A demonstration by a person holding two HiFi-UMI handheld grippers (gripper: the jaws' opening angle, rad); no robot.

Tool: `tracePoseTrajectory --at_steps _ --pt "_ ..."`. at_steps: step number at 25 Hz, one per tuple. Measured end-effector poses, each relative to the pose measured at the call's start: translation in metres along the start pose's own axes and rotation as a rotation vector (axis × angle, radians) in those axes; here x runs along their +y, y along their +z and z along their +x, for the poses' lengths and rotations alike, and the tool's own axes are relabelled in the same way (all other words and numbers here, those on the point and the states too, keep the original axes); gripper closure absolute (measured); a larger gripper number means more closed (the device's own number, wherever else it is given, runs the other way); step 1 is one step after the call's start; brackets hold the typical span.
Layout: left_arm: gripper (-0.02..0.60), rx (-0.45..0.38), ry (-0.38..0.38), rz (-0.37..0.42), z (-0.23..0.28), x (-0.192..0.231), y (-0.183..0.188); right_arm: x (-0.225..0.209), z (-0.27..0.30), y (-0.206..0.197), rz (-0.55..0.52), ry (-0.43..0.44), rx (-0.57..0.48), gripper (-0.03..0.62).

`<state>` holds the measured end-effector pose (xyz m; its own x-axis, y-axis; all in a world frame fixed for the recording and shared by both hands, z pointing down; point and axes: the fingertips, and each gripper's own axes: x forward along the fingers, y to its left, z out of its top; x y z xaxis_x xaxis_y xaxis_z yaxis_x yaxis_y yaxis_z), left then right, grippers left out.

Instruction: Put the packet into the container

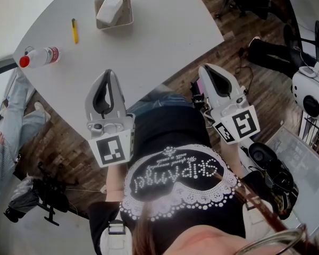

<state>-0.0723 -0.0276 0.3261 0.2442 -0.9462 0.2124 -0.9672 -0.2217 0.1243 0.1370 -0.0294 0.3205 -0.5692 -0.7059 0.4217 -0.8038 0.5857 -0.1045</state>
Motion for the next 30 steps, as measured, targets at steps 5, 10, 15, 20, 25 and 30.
tracePoseTrajectory --at_steps 5,10,15,20,25,30 --pt "0.581 0.004 -0.001 -0.005 -0.0003 0.0006 -0.0006 0.0006 0.0008 0.0008 0.000 0.001 -0.001 0.597" --pt "0.581 -0.021 0.007 -0.025 0.0031 0.0013 0.0062 0.0012 0.0018 0.0016 -0.002 0.005 -0.001 0.596" --pt "0.581 -0.010 -0.002 -0.024 0.0032 0.0002 0.0041 0.0012 0.0018 0.0008 -0.002 0.004 0.002 0.597" --pt "0.581 -0.017 0.001 -0.028 0.0019 0.0005 0.0037 0.0023 0.0018 0.0012 -0.005 0.007 0.000 0.596" --pt "0.581 -0.021 0.004 -0.033 0.0019 0.0018 0.0060 0.0040 0.0022 0.0024 -0.008 0.012 -0.002 0.596" --pt "0.581 -0.035 0.011 -0.041 0.0005 0.0039 0.0069 0.0054 0.0023 0.0027 -0.009 0.011 -0.001 0.597"
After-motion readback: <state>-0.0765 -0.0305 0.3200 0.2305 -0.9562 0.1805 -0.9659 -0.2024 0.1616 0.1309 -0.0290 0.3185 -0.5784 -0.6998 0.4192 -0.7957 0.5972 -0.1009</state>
